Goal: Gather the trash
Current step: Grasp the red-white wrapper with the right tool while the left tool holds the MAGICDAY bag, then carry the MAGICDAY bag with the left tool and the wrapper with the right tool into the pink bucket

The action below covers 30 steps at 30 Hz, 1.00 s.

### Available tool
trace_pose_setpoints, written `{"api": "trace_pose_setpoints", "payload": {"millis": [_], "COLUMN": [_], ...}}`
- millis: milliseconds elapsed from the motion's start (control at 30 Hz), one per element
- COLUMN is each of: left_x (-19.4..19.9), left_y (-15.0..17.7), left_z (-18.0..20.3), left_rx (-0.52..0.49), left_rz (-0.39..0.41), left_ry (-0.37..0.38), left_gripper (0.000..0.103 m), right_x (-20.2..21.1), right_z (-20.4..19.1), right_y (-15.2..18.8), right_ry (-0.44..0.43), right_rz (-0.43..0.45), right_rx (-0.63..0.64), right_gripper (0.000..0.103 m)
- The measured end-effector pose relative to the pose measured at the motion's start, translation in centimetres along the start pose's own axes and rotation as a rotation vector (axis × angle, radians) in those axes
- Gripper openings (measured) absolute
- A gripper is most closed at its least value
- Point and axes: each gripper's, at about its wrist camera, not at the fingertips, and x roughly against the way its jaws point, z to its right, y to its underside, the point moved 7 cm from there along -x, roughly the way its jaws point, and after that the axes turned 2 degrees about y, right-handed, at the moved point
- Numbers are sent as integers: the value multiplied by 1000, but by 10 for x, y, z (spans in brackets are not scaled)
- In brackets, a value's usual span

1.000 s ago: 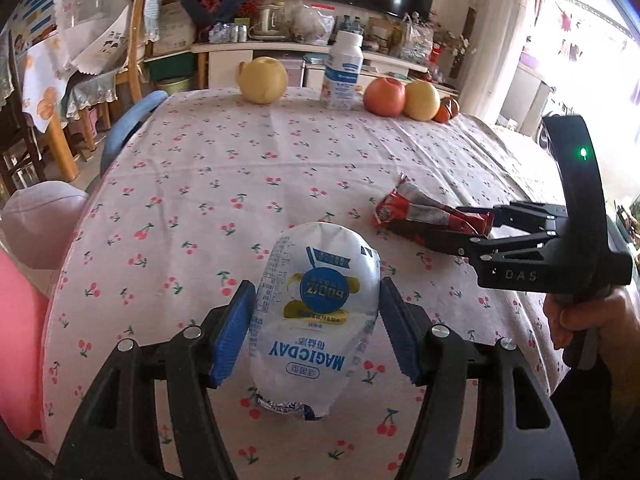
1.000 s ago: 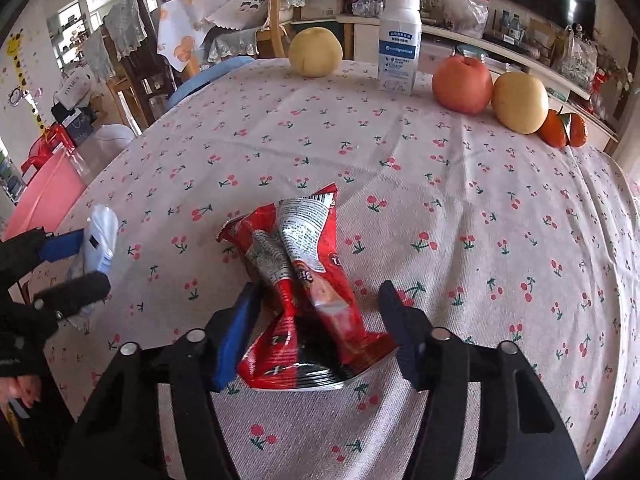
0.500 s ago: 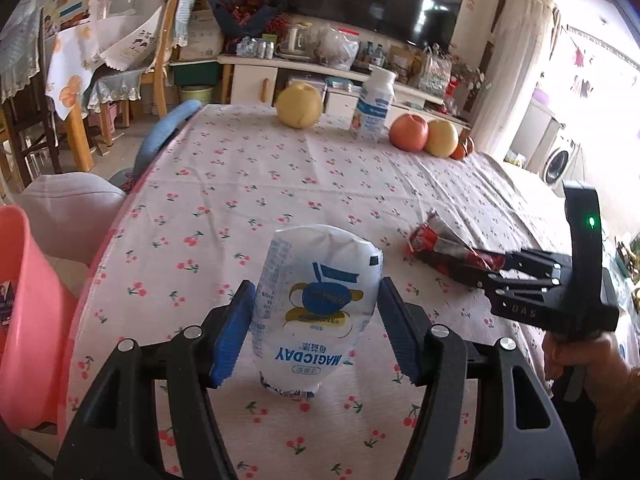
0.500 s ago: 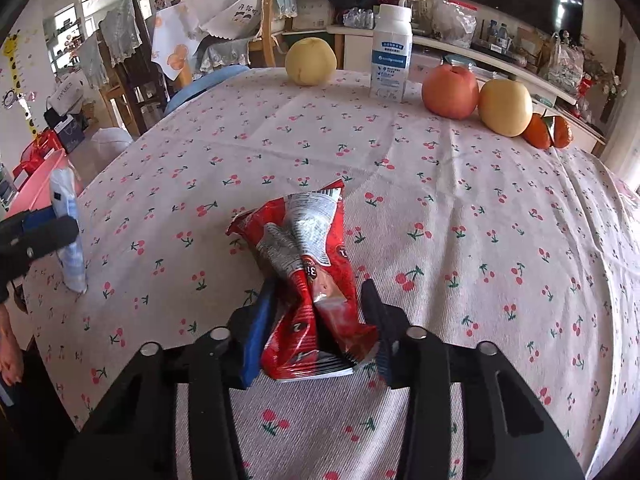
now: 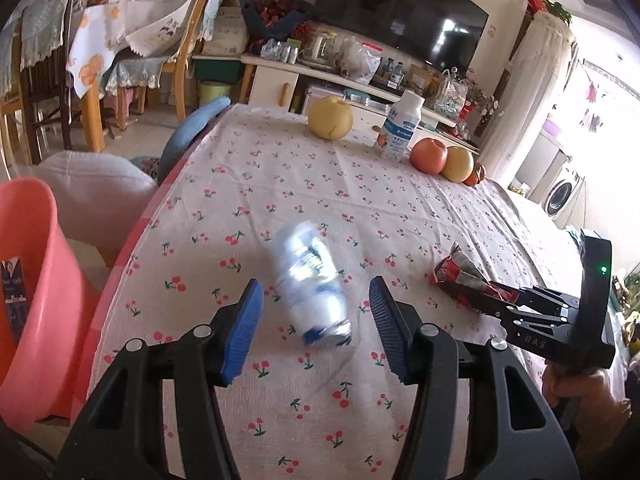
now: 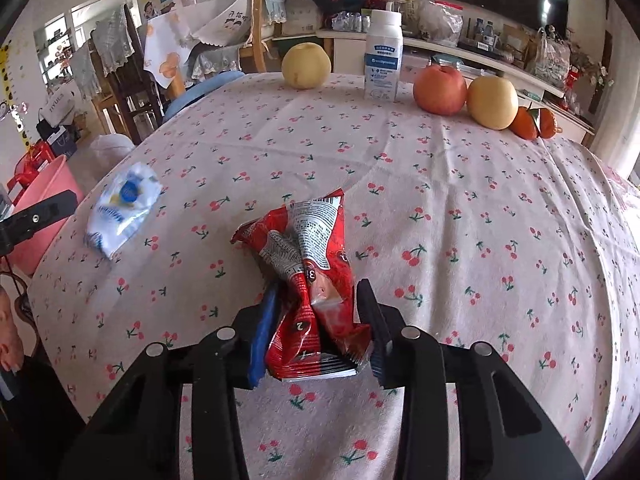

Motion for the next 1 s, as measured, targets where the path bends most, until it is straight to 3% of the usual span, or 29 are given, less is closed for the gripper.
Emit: {"api": "trace_pose_setpoints", "payload": {"millis": [67,133,300,500,600,800,867,933,1000], "left_x": [-3,-7,-22,-48,-60,-66,-66,-65,-63], "left_y": [2,4,7,4,5,2,1,0,-1], "left_z": [-3,-6,-4,4,6,9,8,5,2], "left_rx": [12,27,28,12,-1,-29,-32,-30,-11], "left_rz": [-20,-36,-73,-130,-153,-142,-136,-130,-125], "left_ry": [9,7,-8,-30,-79,-136,-152,-164,-151], "left_gripper": [61,76,83,83,83,82,78,61,59], "right_x": [1,1,1,1,2,2,3,4,6], "right_z": [-4,-8,-14,-16,-16,-17,-18,-19,-20], "right_y": [1,1,2,1,2,2,2,1,0], "right_ry": [0,-2,-9,-14,-26,-37,-43,-47,-49], "right_rz": [3,5,9,15,15,13,14,19,24], "right_rx": [10,17,32,53,56,67,65,64,63], "right_gripper": [41,41,41,41,41,41,41,41,41]}}
